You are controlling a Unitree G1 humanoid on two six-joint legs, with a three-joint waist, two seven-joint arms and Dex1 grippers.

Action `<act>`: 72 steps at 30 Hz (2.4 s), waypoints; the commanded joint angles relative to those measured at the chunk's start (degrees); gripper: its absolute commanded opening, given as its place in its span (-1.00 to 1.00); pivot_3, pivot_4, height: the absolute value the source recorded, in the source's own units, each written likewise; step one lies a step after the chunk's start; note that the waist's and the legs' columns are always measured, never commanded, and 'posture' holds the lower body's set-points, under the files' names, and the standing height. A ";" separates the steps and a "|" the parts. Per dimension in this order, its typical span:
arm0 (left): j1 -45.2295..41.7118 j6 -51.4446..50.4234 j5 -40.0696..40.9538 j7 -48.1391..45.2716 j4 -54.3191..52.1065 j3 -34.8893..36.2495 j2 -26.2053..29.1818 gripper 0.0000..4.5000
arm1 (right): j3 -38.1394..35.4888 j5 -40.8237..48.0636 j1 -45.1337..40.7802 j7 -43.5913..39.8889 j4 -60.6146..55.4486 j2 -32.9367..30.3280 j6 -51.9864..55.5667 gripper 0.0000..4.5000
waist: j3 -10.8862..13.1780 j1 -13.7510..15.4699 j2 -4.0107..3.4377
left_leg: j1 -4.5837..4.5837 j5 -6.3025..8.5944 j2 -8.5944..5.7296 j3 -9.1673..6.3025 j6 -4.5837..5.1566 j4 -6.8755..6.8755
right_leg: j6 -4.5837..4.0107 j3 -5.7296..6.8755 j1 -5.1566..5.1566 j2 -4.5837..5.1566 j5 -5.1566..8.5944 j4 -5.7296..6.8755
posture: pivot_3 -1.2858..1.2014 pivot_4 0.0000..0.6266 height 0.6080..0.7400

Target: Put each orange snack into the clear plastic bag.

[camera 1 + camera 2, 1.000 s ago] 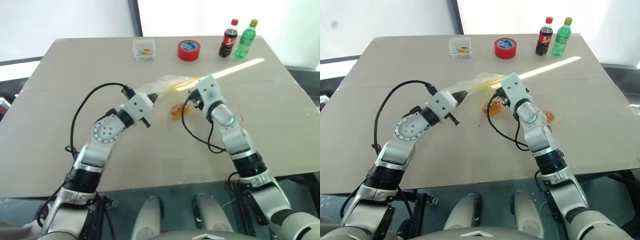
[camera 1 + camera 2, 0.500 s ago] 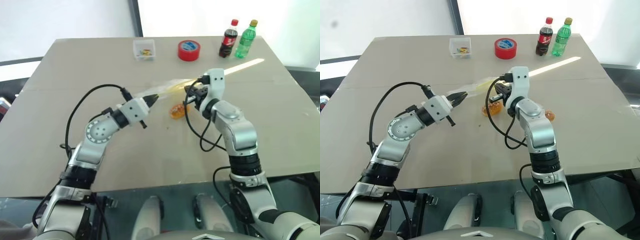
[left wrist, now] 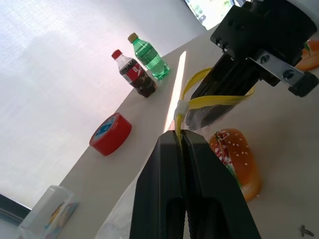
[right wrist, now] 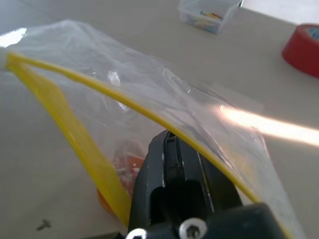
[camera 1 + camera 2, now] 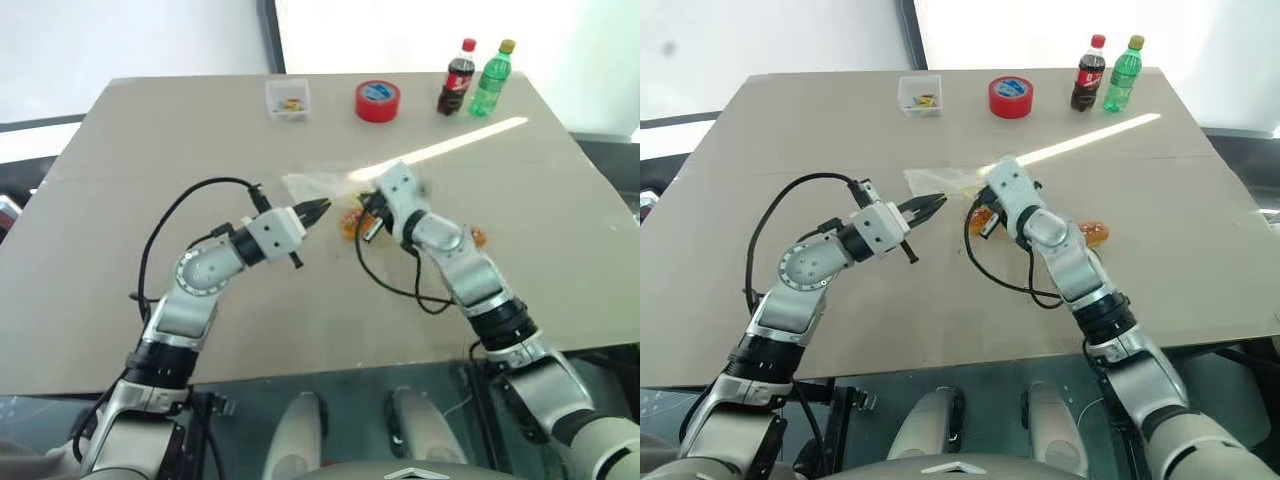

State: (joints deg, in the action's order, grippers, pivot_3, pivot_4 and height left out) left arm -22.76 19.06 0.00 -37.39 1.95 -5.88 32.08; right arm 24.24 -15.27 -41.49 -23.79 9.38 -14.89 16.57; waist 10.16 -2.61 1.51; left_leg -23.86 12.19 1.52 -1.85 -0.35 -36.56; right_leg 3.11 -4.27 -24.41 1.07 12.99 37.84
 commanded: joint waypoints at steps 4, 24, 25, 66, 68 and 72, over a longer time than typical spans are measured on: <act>0.66 0.77 -1.41 1.91 -0.86 1.17 -0.31 -1.00 | 5.57 -13.47 -4.25 6.92 6.29 -5.80 -17.58 0.33 | 0.00 0.12 0.00 | 0.00 0.00 0.00 -0.01 0.00 0.00 | 0.00 0.00 0.00 0.00 0.00 -0.01 | 0.03 -0.52 1.00; -1.20 -3.58 -7.26 14.57 3.20 3.36 -4.78 -1.00 | -14.33 14.10 7.22 -7.01 -19.00 0.66 5.17 0.99 | -0.03 0.30 0.03 | 0.02 0.00 0.01 -0.10 0.01 -0.09 | -0.01 0.05 0.08 0.00 -0.01 0.08 | 0.03 -0.52 1.00; -1.23 -3.86 -7.27 14.90 3.36 3.56 -4.77 -1.00 | -14.78 15.89 8.48 -8.22 -18.10 0.76 6.55 0.99 | -0.04 0.40 0.03 | 0.05 0.00 0.01 -0.12 0.01 -0.12 | -0.01 0.07 0.13 0.00 -0.01 0.08 | 0.03 -0.52 1.00; 1.83 -8.03 -7.58 15.01 -1.75 4.92 -3.71 -1.00 | -14.62 14.78 -6.14 -11.54 28.07 7.90 -12.66 -0.60 | 0.01 0.19 -0.04 | 0.09 0.00 0.07 -0.18 0.00 -0.49 | 0.02 0.16 0.37 -0.06 -0.02 0.06 | 0.03 -0.52 1.00; 1.94 -8.08 -7.61 14.81 -1.93 4.68 -3.74 -1.00 | -14.79 15.18 -4.46 -11.91 23.51 7.18 -10.83 -0.80 | 0.01 0.17 -0.04 | 0.08 0.01 0.07 -0.18 0.00 -0.48 | 0.02 0.16 0.36 -0.06 -0.02 0.05 | 0.03 -0.52 1.00; 1.64 -7.83 -7.83 14.54 -1.77 4.35 -3.61 -1.00 | -15.74 16.95 -1.52 -13.06 12.90 5.10 -4.83 -0.80 | 0.01 0.22 -0.05 | 0.07 0.01 0.07 -0.18 0.00 -0.47 | 0.02 0.16 0.36 -0.05 -0.02 0.05 | 0.03 -0.52 1.00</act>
State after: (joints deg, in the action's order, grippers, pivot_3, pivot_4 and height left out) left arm -20.64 10.59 -7.74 -22.86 2.82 -1.81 28.18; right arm 10.27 0.06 -42.65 -36.37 27.94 -9.06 9.76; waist 10.17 -2.40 1.46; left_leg -23.80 12.20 1.59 -2.03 -0.35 -37.04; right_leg 3.13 -4.10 -24.06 1.02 12.97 37.89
